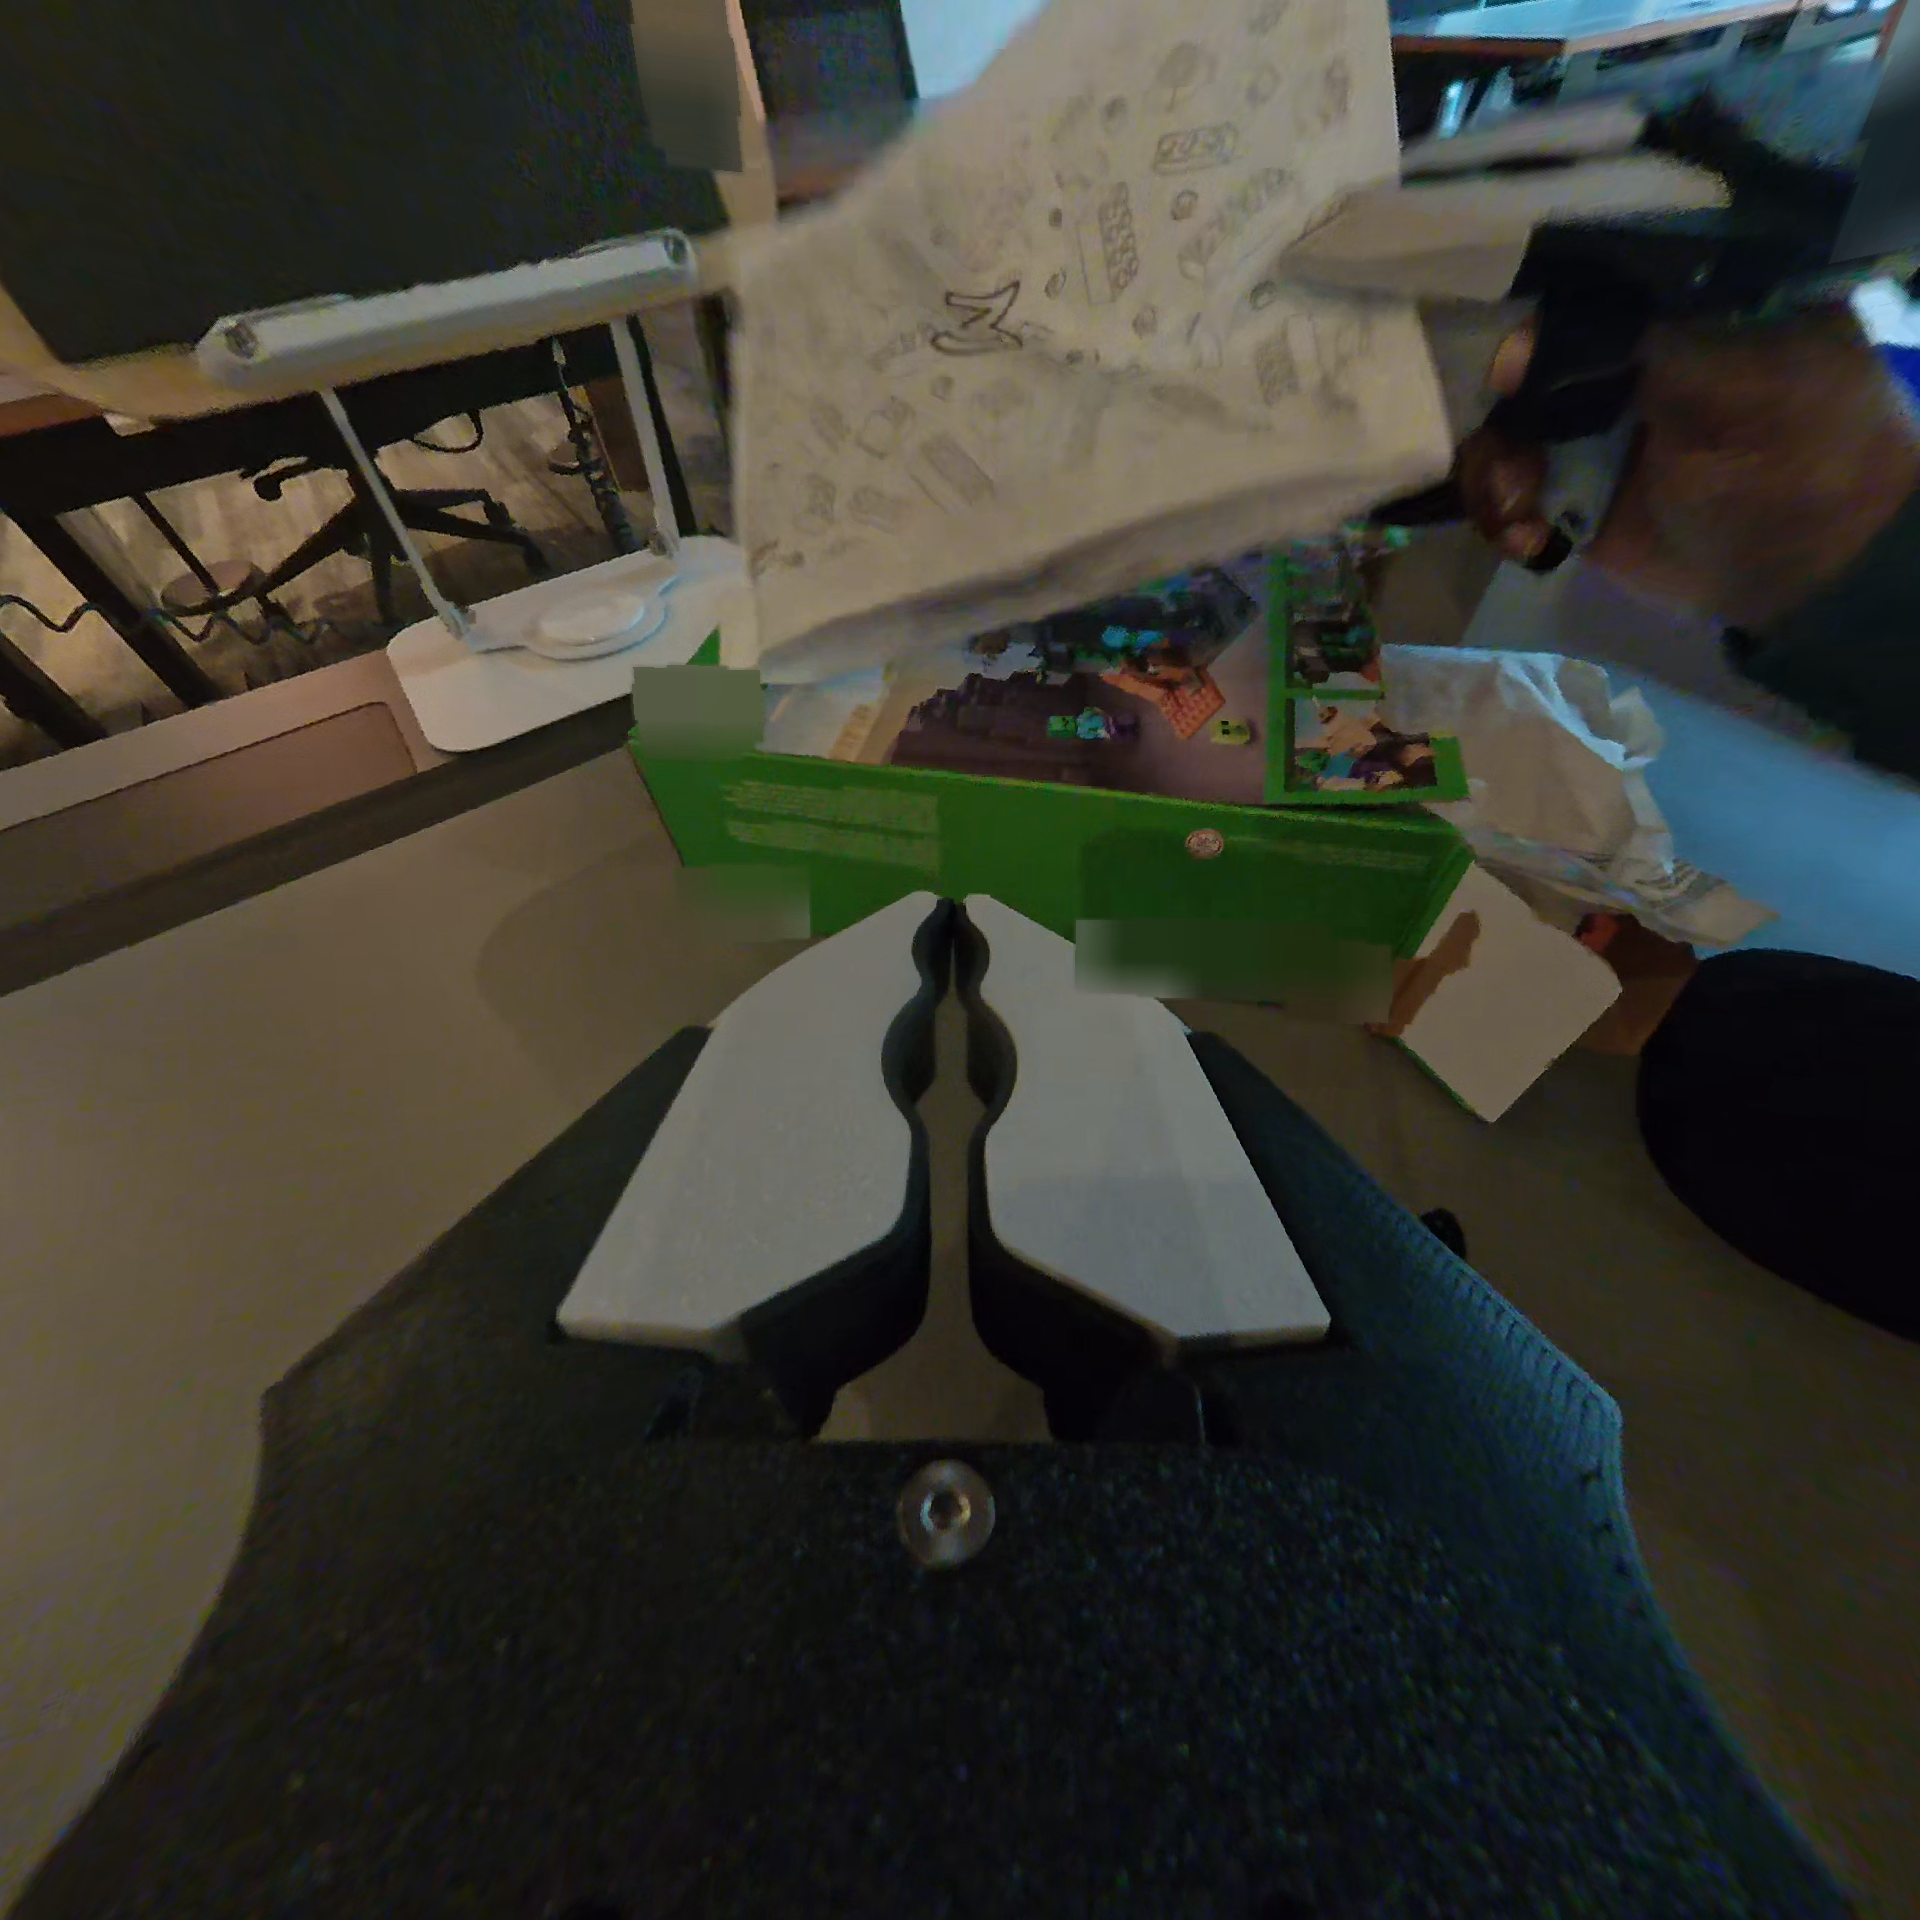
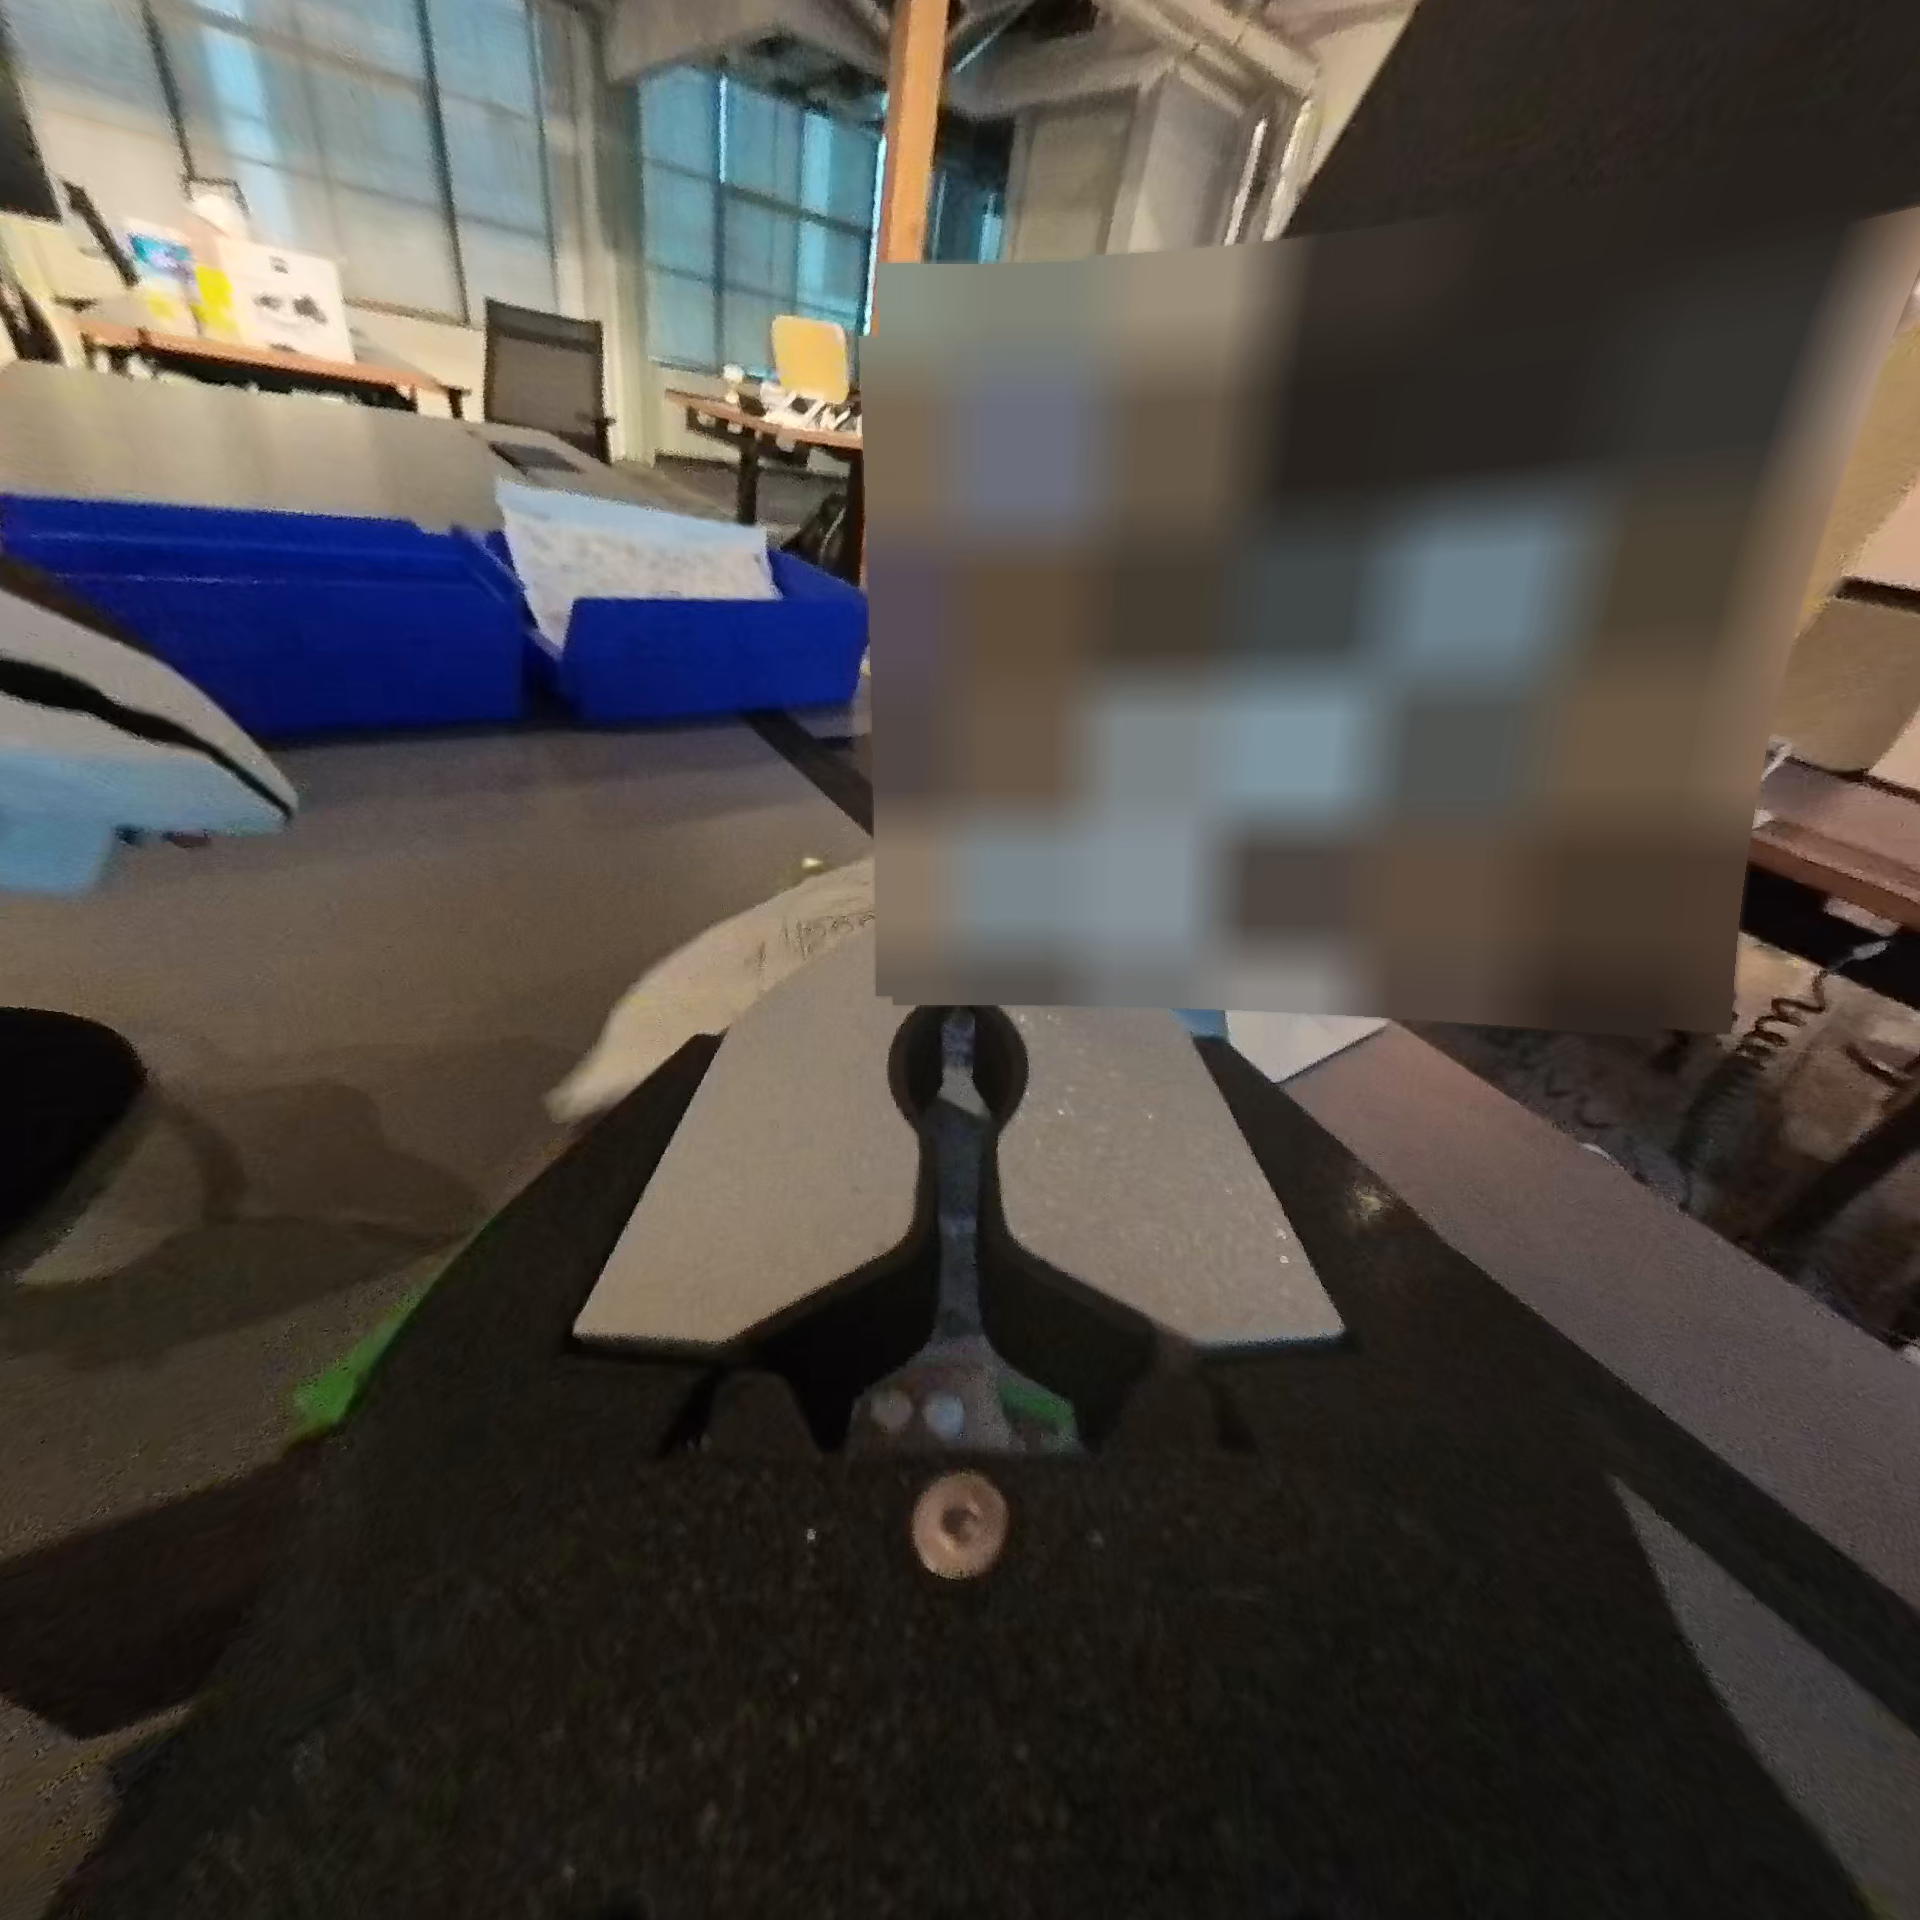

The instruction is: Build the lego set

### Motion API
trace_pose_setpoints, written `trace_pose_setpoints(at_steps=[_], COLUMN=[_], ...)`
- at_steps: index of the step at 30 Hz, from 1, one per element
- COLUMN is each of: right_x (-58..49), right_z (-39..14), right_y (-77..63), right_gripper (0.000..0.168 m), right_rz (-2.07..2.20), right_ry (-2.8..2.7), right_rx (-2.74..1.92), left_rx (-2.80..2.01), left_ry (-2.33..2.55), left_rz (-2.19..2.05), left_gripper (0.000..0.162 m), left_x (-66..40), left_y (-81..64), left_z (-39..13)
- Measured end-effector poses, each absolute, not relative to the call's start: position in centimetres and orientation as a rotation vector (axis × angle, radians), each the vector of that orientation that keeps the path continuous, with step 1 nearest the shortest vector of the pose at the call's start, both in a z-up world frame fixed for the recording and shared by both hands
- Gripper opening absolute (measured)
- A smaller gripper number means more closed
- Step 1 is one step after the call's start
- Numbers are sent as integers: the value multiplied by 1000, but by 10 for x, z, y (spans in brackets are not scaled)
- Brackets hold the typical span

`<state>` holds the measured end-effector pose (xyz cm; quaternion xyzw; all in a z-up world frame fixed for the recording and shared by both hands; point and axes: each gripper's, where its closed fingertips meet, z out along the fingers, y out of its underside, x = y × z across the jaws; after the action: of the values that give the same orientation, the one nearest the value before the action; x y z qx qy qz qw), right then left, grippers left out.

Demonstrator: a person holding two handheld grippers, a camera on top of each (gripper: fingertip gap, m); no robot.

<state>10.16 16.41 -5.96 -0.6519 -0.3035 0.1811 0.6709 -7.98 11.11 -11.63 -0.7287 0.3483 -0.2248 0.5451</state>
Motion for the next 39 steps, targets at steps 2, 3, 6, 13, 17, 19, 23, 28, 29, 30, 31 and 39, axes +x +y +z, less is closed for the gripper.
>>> trace_pose_setpoints(at_steps=[2, 3, 6, 13, 17, 19, 23, 28, 29, 30, 31, 39], right_x=[92, 87, 72, 15, -38, -67, -132, -213, -226, -237, -246, -257], right_z=[-51, -47, -31, 12, 35, 44, 56, 51, 45, 36, 24, -144], right_y=[168, 171, 183, 212, 238, 255, 293, 349, 363, 377, 392, 466], right_gripper=[0, 0, 0, 0, 0, 0, 0, 0, 0, 0, 0, 0], right_rz=[439, 458, 539, 802, 944, 987, 1097, 1194, 1203, 1217, 1230, 1155], right_ry=[-705, -711, -712, -687, -658, -654, -648, -618, -594, -558, -513, -246], right_rx=[-1507, -1530, -1589, -1665, -1688, -1690, -1659, -1632, -1636, -1652, -1677, -2061], left_rx=[-1736, -1739, -1746, -1752, -1763, -1773, -1792, -1806, -1812, -1819, -1825, -1820], left_ry=[829, 829, 824, 801, 772, 754, 726, 675, 662, 651, 638, 540], left_rz=[-534, -533, -532, -559, -598, -585, -552, -534, -529, -526, -526, -495], left_gripper=[0, 0, 0, 0, 0, 0, 0, 0, 0, 0, 0, 0], left_x=[-83, -85, -92, -110, -120, -128, -145, -171, -177, -182, -188, -223], left_y=[111, 111, 111, 110, 109, 111, 115, 118, 119, 121, 122, 132], left_z=[-120, -122, -127, -132, -136, -139, -146, -152, -154, -155, -156, -148])
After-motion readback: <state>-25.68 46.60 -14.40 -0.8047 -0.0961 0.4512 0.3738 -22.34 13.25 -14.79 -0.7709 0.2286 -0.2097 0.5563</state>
